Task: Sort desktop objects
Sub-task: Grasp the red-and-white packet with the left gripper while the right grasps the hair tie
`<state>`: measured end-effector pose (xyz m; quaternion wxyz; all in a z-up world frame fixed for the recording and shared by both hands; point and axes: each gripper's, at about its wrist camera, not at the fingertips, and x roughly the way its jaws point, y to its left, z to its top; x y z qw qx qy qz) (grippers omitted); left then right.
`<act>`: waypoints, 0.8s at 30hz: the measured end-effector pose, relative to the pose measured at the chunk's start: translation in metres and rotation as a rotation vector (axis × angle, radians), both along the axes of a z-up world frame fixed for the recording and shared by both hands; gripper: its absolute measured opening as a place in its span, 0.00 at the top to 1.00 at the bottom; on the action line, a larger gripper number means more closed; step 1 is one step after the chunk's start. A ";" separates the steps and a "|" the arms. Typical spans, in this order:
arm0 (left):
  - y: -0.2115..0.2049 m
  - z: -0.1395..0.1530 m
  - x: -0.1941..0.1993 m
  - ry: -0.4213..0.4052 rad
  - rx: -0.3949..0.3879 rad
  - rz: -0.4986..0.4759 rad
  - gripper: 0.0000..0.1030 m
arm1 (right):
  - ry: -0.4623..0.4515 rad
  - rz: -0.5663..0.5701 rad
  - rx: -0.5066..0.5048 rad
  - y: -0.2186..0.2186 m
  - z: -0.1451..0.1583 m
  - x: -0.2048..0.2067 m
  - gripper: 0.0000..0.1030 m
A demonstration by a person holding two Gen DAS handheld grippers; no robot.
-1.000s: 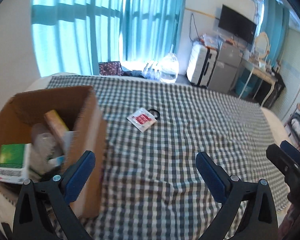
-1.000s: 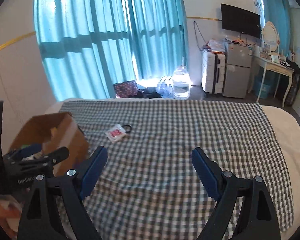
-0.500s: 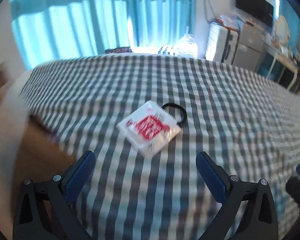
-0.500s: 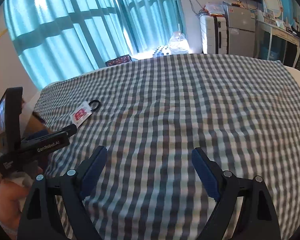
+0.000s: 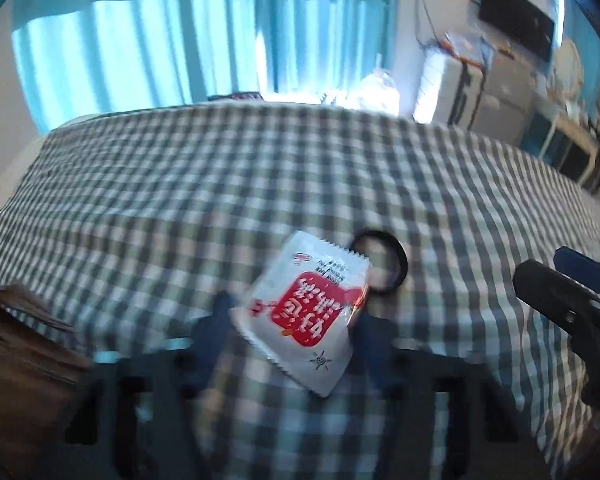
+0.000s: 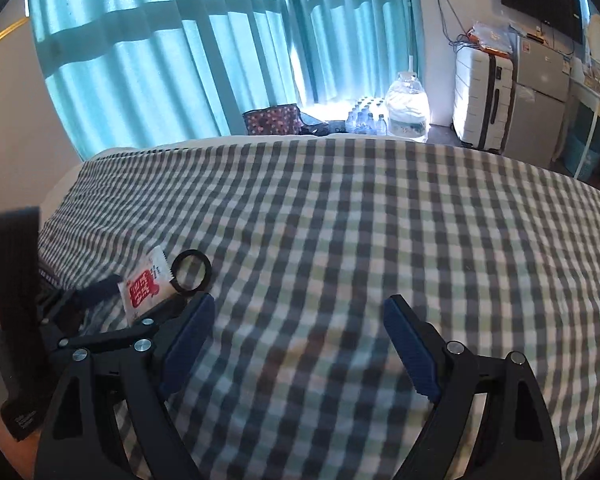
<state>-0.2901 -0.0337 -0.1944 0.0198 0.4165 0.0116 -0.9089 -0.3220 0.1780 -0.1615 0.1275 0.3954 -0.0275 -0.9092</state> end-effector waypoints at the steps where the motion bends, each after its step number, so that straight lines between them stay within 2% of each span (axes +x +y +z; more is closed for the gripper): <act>1: -0.005 0.002 0.002 0.007 0.010 0.010 0.66 | 0.010 0.006 0.016 -0.005 0.001 -0.002 0.16; 3: -0.007 0.005 0.006 0.011 0.018 0.011 0.68 | 0.014 0.019 0.030 -0.017 0.001 -0.010 0.17; 6: -0.004 0.001 0.009 0.013 -0.018 0.004 0.74 | 0.003 0.050 -0.015 -0.033 0.001 -0.020 0.32; 8: -0.005 0.001 0.006 0.012 -0.003 0.008 0.81 | -0.021 0.069 -0.031 -0.048 -0.003 -0.028 0.39; 10: -0.006 0.002 0.005 0.015 0.003 0.001 0.83 | -0.043 0.092 -0.012 -0.064 -0.011 -0.035 0.42; 11: -0.006 0.002 0.004 0.011 0.001 -0.008 0.87 | -0.065 0.103 0.003 -0.071 -0.019 -0.038 0.44; 13: -0.002 0.002 -0.001 0.004 0.008 -0.033 0.94 | -0.076 0.103 0.038 -0.081 -0.031 -0.040 0.53; 14: -0.003 0.004 0.000 0.006 0.033 -0.043 0.94 | -0.064 0.097 0.048 -0.081 -0.032 -0.039 0.61; 15: -0.004 0.006 0.001 0.007 0.062 -0.049 0.94 | -0.064 0.083 0.054 -0.079 -0.032 -0.038 0.86; 16: -0.005 0.006 0.000 0.002 0.080 -0.059 0.94 | -0.075 0.061 0.043 -0.072 -0.031 -0.036 0.97; 18: -0.003 0.010 0.002 0.012 0.088 -0.072 0.94 | -0.092 0.041 -0.003 -0.054 -0.030 -0.027 0.97; 20: -0.001 0.011 0.004 0.002 0.102 -0.086 0.94 | -0.088 0.013 0.014 -0.035 -0.027 -0.007 0.97; 24: 0.008 0.022 0.016 -0.025 0.205 -0.153 0.95 | -0.110 -0.042 -0.001 0.005 -0.013 0.040 0.97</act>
